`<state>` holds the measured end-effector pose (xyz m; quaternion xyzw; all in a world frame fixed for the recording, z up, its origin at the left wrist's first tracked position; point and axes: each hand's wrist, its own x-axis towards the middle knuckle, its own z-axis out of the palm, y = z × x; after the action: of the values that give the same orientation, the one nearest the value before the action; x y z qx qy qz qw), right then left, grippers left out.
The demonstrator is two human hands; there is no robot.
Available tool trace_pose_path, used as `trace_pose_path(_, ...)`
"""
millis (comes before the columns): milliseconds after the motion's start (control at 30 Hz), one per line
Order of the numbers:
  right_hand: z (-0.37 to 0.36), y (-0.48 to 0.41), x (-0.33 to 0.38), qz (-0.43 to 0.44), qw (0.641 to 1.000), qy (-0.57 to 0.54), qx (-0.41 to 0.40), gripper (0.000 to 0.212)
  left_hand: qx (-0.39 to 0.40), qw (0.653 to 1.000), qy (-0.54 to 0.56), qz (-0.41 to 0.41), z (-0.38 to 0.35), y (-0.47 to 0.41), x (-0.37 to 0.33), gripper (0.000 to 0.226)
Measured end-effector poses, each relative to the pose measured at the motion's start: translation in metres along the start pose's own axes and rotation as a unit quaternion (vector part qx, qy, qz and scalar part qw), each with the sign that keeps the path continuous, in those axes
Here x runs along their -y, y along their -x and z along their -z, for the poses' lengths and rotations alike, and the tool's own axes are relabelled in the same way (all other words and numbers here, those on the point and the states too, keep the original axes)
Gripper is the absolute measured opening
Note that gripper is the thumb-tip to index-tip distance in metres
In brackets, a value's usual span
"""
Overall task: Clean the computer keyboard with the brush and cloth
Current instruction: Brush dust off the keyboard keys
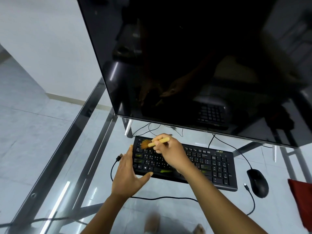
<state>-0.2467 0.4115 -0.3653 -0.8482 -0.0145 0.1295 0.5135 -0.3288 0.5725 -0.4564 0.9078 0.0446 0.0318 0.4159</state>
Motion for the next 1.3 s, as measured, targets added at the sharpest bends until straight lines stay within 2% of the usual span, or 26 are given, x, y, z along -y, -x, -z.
trace_pose_path(67, -0.004, -0.004, 0.001, 0.045, 0.996, 0.034, -0.071, 0.013, 0.002, 1.000, 0.005, 0.001, 0.001, 0.000, 0.000, 0.112)
trace_pose_path(100, -0.004, -0.006, 0.001, 0.057, 0.992, 0.023, -0.107, 0.013, 0.002, 1.000, 0.008, 0.001, 0.001, 0.000, -0.001, 0.112)
trace_pose_path(133, -0.004, -0.007, 0.002, 0.050, 0.993, -0.010, -0.107, 0.013, 0.002, 1.000, 0.009, 0.000, 0.001, 0.000, -0.001, 0.112)
trace_pose_path(200, -0.009, -0.008, 0.003, -0.004, 0.997, -0.078, -0.018, 0.012, 0.004, 1.000, 0.004, 0.001, 0.002, 0.000, 0.000, 0.112)
trace_pose_path(233, -0.012, -0.007, 0.002, -0.015, 0.997, -0.077, 0.015, 0.012, 0.006, 1.000, 0.002, 0.003, 0.002, 0.000, 0.000, 0.112)
trace_pose_path(267, -0.013, -0.005, 0.002, -0.008, 0.999, -0.046, 0.009, 0.013, 0.007, 1.000, 0.002, 0.004, 0.002, 0.000, 0.000, 0.112)
trace_pose_path(367, -0.009, -0.001, -0.002, 0.057, 0.990, -0.002, -0.131, 0.012, 0.007, 1.000, 0.008, 0.001, 0.001, -0.001, 0.000, 0.112)
trace_pose_path(400, -0.007, 0.000, -0.004, 0.052, 0.991, -0.019, -0.125, 0.012, 0.005, 1.000, 0.008, 0.000, 0.001, -0.001, 0.001, 0.112)
trace_pose_path(467, -0.005, 0.003, -0.009, -0.007, 0.998, -0.059, -0.023, 0.012, 0.003, 1.000, 0.006, 0.000, 0.001, -0.001, 0.002, 0.112)
trace_pose_path(500, -0.004, 0.007, -0.012, -0.015, 0.999, -0.038, 0.000, 0.012, 0.004, 1.000, 0.006, -0.001, 0.001, -0.001, 0.001, 0.113)
trace_pose_path(567, 0.004, 0.013, -0.020, 0.029, 0.996, 0.049, -0.067, 0.012, 0.009, 1.000, 0.009, -0.001, 0.001, -0.001, 0.001, 0.115)
trace_pose_path(633, 0.011, 0.025, -0.019, 0.097, 0.981, 0.079, -0.146, 0.011, 0.015, 1.000, 0.009, 0.007, 0.000, -0.001, 0.001, 0.120)
trace_pose_path(667, 0.012, 0.031, -0.020, 0.118, 0.982, 0.068, -0.130, 0.011, 0.018, 1.000, 0.007, 0.010, 0.000, -0.001, 0.001, 0.123)
trace_pose_path(733, 0.009, 0.044, -0.024, 0.121, 0.990, 0.072, -0.018, 0.014, 0.026, 1.000, -0.006, 0.007, -0.001, 0.000, 0.004, 0.128)
trace_pose_path(767, 0.007, 0.051, -0.025, 0.116, 0.987, 0.109, 0.020, 0.015, 0.030, 0.999, -0.015, 0.003, -0.001, 0.000, 0.005, 0.129)
trace_pose_path(800, 0.007, 0.054, -0.031, 0.118, 0.984, 0.130, 0.015, 0.017, 0.033, 0.999, -0.024, 0.000, -0.001, -0.001, 0.005, 0.130)
trace_pose_path(900, 0.007, 0.060, -0.036, 0.137, 0.980, 0.097, -0.104, 0.014, 0.033, 0.999, -0.030, -0.002, -0.002, -0.001, 0.001, 0.129)
trace_pose_path(933, 0.004, 0.062, -0.033, 0.142, 0.983, 0.067, -0.098, 0.013, 0.031, 0.999, -0.030, -0.002, -0.002, -0.001, 0.002, 0.128)
trace_pose_path(1033, -0.014, 0.061, -0.022, 0.124, 0.990, 0.035, 0.048, 0.010, 0.027, 0.999, -0.020, -0.005, -0.002, 0.000, 0.002, 0.123)
trace_pose_path(1067, -0.018, 0.059, -0.021, 0.117, 0.990, 0.035, 0.069, 0.010, 0.028, 0.999, -0.017, -0.004, -0.001, 0.000, 0.002, 0.121)
trace_pose_path(1167, -0.021, 0.052, -0.020, 0.121, 0.992, 0.025, -0.022, 0.007, 0.033, 0.999, -0.011, -0.001, -0.002, -0.001, 0.001, 0.127)
trace_pose_path(1200, -0.020, 0.052, -0.021, 0.126, 0.991, 0.018, -0.029, 0.007, 0.029, 1.000, -0.010, 0.002, -0.002, -0.001, 0.001, 0.128)
trace_pose_path(1300, -0.019, 0.052, -0.018, 0.086, 0.993, 0.056, 0.052, 0.010, 0.024, 1.000, -0.009, 0.014, -0.002, 0.000, 0.002, 0.128)
